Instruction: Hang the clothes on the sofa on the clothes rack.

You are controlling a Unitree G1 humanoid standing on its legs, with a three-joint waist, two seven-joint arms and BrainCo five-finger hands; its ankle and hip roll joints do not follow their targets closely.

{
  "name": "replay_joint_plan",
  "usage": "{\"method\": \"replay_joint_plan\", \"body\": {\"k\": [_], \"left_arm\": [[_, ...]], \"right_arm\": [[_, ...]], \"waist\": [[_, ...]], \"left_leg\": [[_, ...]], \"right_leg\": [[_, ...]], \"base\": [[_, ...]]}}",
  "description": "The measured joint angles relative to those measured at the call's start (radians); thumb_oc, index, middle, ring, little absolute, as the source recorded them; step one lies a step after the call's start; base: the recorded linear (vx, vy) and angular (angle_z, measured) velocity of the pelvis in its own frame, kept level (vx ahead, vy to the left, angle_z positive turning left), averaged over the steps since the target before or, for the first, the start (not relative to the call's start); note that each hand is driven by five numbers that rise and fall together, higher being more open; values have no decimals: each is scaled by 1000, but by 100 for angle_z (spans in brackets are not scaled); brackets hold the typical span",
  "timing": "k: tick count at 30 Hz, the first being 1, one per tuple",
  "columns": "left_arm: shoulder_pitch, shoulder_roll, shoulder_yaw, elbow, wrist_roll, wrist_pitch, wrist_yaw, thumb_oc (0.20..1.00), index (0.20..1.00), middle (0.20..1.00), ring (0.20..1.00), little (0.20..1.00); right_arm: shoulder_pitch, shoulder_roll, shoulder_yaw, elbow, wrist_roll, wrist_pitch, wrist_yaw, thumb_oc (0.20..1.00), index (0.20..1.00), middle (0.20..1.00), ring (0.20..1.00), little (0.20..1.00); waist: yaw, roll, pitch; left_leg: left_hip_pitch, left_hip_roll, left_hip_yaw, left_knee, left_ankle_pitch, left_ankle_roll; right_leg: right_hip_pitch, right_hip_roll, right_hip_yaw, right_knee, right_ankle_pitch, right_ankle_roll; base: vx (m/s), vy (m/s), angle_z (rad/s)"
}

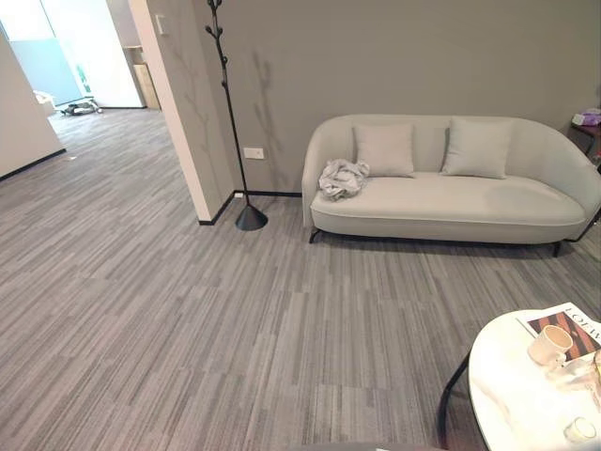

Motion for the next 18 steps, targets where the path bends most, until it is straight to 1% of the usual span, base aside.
{"method": "replay_joint_plan", "body": {"k": [2,8,13,18], "left_arm": [[-2,2,-13,0,0,-1,0,1000,1000,1000,1000,1000],[-12,5,-18,1,34,-2,0,1000,1000,1000,1000,1000],[-27,5,-18,0,38,-2,0,1000,1000,1000,1000,1000],[-40,8,-19,0,39,-2,3,1000,1000,1000,1000,1000]], "right_arm": [[0,0,3,1,-6,-10,0,1000,1000,1000,1000,1000],[-1,-1,2,19,-19,-10,0,1000,1000,1000,1000,1000],[-5,-1,3,18,-21,-10,0,1000,1000,1000,1000,1000],[-12,0,12,18,-38,-10,0,1000,1000,1000,1000,1000]], "waist": [[1,0,1],[3,-3,14],[6,-3,55],[2,-7,78]], "left_leg": [[0,0,0,0,0,0],[0,-1,0,0,0,0],[1,-5,-7,0,0,0],[9,-7,-10,-13,0,0]], "right_leg": [[0,0,0,0,0,0],[0,-1,0,0,0,0],[0,-3,1,0,2,1],[1,-4,2,0,2,1]], "base": [[0,0,0],[2,24,0],[7,34,0],[4,15,-1]]}}
